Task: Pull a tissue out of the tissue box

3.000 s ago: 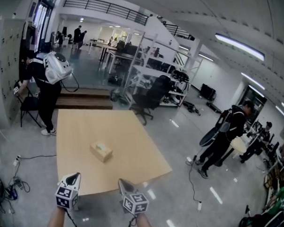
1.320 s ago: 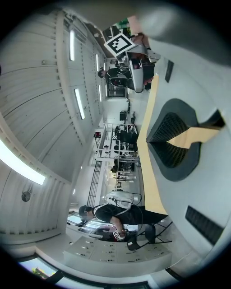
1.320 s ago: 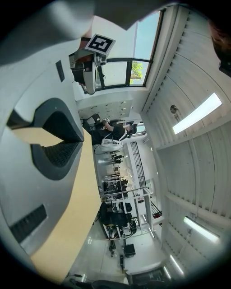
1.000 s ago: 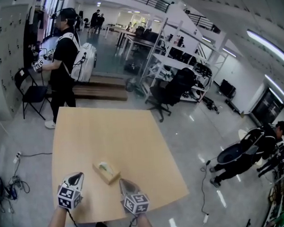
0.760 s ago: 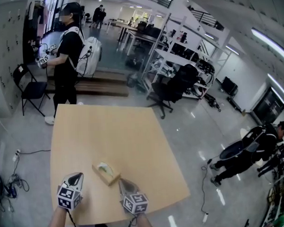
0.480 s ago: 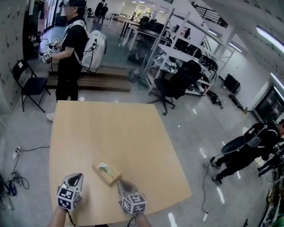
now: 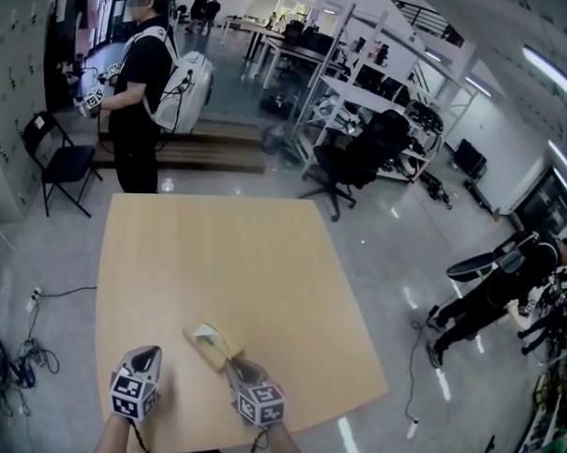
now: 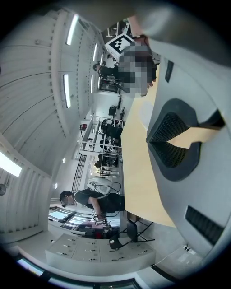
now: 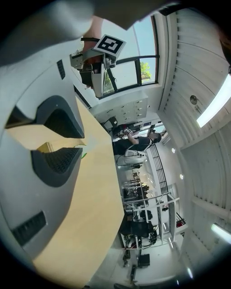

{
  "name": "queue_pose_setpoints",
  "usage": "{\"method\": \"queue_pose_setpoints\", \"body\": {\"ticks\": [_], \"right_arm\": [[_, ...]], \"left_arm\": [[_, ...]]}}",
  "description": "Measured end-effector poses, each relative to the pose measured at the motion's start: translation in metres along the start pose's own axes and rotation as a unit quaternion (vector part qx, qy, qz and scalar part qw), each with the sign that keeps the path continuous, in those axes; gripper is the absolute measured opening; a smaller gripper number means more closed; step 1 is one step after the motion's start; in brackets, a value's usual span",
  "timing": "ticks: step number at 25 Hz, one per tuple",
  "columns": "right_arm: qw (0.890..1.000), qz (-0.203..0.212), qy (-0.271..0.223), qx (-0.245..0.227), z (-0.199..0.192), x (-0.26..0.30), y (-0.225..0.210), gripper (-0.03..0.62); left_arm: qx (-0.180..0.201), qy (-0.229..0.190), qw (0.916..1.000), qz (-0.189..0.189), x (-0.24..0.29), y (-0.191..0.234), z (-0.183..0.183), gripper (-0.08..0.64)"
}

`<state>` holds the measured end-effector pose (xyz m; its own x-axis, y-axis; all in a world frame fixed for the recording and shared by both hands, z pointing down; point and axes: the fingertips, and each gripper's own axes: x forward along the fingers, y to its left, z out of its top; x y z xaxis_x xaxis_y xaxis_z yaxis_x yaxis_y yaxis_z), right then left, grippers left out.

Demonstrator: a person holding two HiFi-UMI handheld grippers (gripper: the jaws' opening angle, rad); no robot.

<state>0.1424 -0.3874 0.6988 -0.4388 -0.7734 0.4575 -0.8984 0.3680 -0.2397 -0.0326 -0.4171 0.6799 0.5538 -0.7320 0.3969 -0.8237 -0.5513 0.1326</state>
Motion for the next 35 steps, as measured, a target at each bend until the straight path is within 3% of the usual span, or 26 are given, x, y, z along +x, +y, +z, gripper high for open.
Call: {"method": "queue_pose_setpoints", "body": {"ticks": [2, 7, 12, 21, 35], "right_arm": [[1.000, 0.004, 0.004, -0.002, -0.002, 0.004, 0.000, 0.100], [1.000, 0.000, 0.020, -0.009, -0.007, 0.014, -0.004, 0.160], [0.999, 0.004, 0.033, -0.015, -0.014, 0.029, -0.008, 0.190], [0.999, -0.002, 0.046, -0.006, -0.018, 0.045, -0.017, 0.192], [0.998, 0.001, 0.058, -0.030, -0.016, 0.044, -0.022, 0.185]], "left_arm": [[-0.001, 0.002, 1.0000, 0.000, 0.002, 0.001, -0.001, 0.008], [-0.006, 0.010, 0.9999, 0.001, 0.005, 0.002, -0.003, 0.008], [-0.006, 0.013, 0.9999, 0.005, 0.015, 0.008, -0.006, 0.008], [-0.008, 0.021, 0.9997, 0.007, 0.022, 0.015, -0.014, 0.008], [-0.017, 0.023, 0.9994, 0.019, 0.027, 0.015, -0.009, 0.008]]}}
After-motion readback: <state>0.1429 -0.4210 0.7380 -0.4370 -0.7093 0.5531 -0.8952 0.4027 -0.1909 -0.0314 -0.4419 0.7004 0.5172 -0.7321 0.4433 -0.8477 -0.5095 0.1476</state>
